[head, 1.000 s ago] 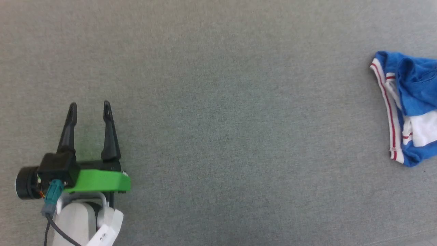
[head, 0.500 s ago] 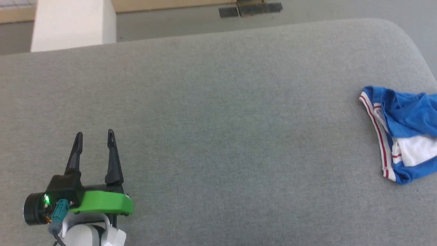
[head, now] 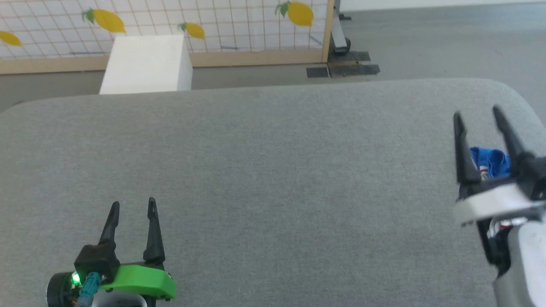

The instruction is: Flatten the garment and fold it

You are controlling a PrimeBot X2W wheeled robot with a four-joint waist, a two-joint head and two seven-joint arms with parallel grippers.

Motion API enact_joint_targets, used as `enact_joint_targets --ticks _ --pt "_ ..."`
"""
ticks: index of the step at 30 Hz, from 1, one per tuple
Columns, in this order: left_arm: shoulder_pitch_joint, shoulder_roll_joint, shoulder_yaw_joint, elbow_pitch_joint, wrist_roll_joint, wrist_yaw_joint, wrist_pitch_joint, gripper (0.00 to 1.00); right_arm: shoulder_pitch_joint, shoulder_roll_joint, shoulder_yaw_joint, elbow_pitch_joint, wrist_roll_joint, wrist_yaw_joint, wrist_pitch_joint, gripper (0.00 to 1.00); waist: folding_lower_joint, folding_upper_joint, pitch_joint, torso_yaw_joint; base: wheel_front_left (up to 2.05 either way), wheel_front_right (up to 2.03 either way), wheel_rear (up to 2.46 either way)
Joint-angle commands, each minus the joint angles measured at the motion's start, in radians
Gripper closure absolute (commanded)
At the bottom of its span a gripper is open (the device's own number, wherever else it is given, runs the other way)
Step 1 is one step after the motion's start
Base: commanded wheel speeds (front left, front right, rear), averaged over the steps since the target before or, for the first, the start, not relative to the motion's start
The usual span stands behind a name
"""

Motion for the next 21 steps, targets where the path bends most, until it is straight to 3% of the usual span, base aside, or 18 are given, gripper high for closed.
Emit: enact_joint_targets --ticks 1,9,21 --pt "0.018 -0.003 -0.004 0.003 -0.005 0.005 -0.004 0.00 0.038 0.011 0.004 -0.003 0.010 -0.002 -0.005 0.00 0.0001 0.0000 -0.049 0.042 0.00 0.00 0.00" --pt "0.046 -0.003 -0.018 0.020 -0.001 0.001 -0.004 0.00 0.213 0.070 0.007 -0.039 0.016 -0.002 -0.005 0.00 0.0001 0.0000 -0.093 0.072 0.00 0.00 0.00" --pt "0.064 -0.003 -0.024 0.018 0.014 0.004 -0.004 0.00 0.360 0.090 -0.006 -0.167 0.014 -0.002 0.052 0.00 0.0001 0.0000 -0.102 0.071 0.00 0.00 0.00"
